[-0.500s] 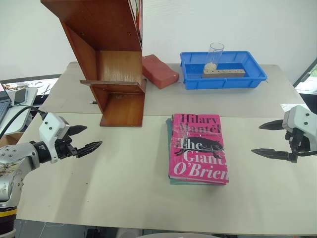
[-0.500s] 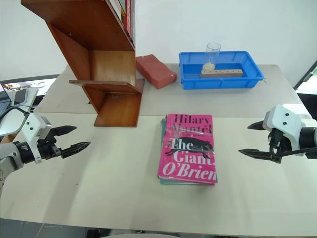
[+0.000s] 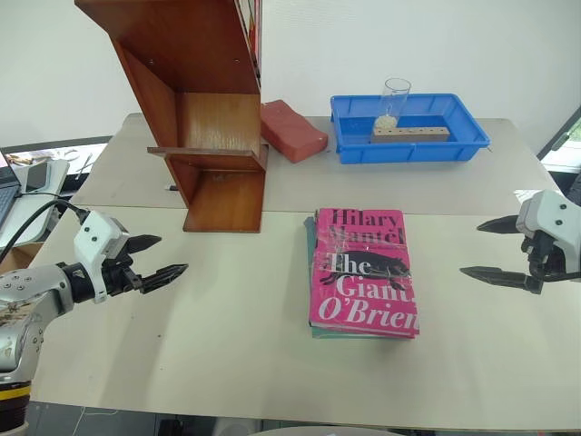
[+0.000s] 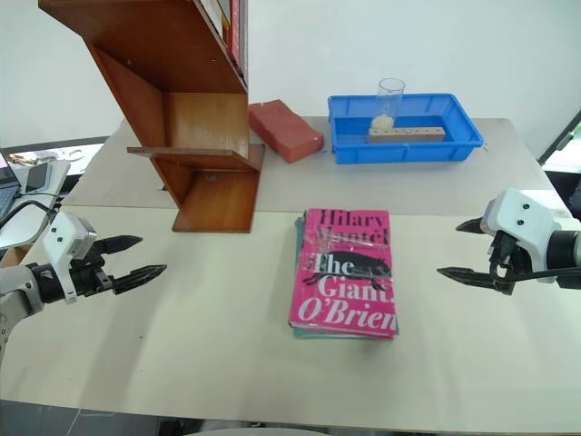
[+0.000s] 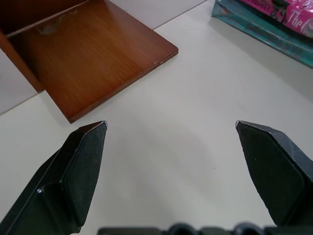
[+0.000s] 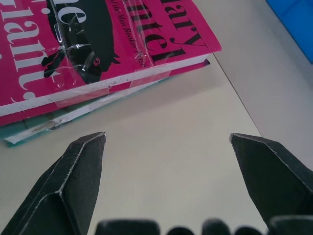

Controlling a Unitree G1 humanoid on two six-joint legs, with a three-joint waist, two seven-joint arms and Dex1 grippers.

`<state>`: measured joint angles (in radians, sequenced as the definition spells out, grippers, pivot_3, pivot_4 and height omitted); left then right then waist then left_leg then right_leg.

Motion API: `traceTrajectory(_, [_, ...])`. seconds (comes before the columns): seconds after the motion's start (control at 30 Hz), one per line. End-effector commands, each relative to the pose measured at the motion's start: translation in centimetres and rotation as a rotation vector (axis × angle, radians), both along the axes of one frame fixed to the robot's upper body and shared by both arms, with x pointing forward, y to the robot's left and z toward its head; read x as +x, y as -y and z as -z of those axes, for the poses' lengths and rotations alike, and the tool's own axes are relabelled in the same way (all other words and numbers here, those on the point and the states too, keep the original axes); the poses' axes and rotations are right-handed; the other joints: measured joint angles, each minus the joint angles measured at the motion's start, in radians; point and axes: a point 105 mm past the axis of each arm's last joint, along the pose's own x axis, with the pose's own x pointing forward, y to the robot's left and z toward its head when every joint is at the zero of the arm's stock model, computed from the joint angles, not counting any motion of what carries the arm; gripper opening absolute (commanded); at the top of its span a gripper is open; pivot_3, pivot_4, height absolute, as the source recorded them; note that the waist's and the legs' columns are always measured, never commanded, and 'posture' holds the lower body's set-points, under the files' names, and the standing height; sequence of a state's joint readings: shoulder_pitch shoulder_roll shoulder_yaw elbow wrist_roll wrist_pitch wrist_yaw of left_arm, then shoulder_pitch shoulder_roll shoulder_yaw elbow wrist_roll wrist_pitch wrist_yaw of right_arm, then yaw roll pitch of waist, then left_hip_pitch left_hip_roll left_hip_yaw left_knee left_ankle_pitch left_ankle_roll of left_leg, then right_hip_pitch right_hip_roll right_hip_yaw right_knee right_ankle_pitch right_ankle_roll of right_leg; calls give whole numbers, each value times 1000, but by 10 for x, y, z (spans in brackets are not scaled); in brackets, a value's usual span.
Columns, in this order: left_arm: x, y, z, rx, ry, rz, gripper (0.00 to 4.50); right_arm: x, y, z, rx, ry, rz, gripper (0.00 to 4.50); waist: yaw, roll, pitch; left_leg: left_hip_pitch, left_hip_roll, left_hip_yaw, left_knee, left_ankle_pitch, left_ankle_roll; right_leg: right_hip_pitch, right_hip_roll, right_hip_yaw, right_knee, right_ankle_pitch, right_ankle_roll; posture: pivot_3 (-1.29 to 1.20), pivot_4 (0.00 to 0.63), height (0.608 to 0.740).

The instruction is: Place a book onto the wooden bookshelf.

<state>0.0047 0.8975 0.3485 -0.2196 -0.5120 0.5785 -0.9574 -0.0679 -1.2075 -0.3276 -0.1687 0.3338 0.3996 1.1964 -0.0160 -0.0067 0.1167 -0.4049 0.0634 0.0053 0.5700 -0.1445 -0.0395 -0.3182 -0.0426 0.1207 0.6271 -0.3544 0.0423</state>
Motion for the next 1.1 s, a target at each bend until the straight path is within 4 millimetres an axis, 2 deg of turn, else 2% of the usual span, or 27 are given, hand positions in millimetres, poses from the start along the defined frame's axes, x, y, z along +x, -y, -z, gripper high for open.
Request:
traceTrajectory(0.03, [2, 1, -10, -2, 19, 11, 4500, 0, -2, -10, -11, 50, -10, 4485, 1, 0, 0, 0, 0, 0, 0, 0, 0, 0, 0, 0, 0, 0, 0, 0, 150, 725])
traceTrajectory(0.3, [-4, 22, -18, -173, -90, 77, 4500, 0, 1, -8, -7, 51, -6, 4485, 0, 0, 0, 0, 0, 0, 0, 0, 0, 0, 0, 0, 0, 0, 0, 0, 150, 725])
traceTrajectory(0.4, [-8, 36, -26, -310, -141, 116, 4500, 0, 1, -7, -1, 46, -7, 4485, 0, 0, 0, 0, 0, 0, 0, 0, 0, 0, 0, 0, 1, 0, 0, 0, 150, 725])
traceTrajectory(0.53, [-12, 63, -17, -524, -313, 159, 4500, 1, -6, -5, 22, 46, -33, 3438, 0, 0, 0, 0, -1, 0, 1, 0, 0, 0, 0, 0, 1, 0, 1, 0, 150, 725])
traceTrajectory(0.63, [-10, 82, -10, -638, -402, 170, 4500, 5, -13, -3, 30, 58, -45, 2408, 0, 0, 0, 0, -2, -1, 1, 0, 0, 1, 0, 0, 2, 0, 1, 0, 150, 725])
traceTrajectory(0.8, [3, 116, 1, -807, -520, 181, 4500, 20, -23, 14, -25, 104, -44, 594, 1, -1, -1, -1, -3, -4, 3, 0, 0, 2, 1, 0, 3, 0, 2, 0, 150, 725])
traceTrajectory(0.87, [9, 131, 8, -831, -582, 179, 4500, 27, -25, 23, -52, 117, -37, 13, 3, -1, -1, -1, -3, -4, 3, 0, 0, 2, 1, 0, 3, 0, 2, 0, 150, 725])
traceTrajectory(0.97, [14, 148, 18, -854, -634, 176, 4500, 33, -27, 35, -76, 117, -40, 13, 3, -1, -1, -1, -5, -5, 4, 0, 0, 3, 1, 0, 3, 1, 3, 0, 150, 725])
traceTrajectory(1.1, [21, 163, 34, -894, -706, 144, 4500, 30, -43, 43, -24, 96, -93, 13, 3, -1, -1, -2, -5, -5, 4, 0, 0, 7, 1, 0, 3, 1, 3, 0, 150, 725])
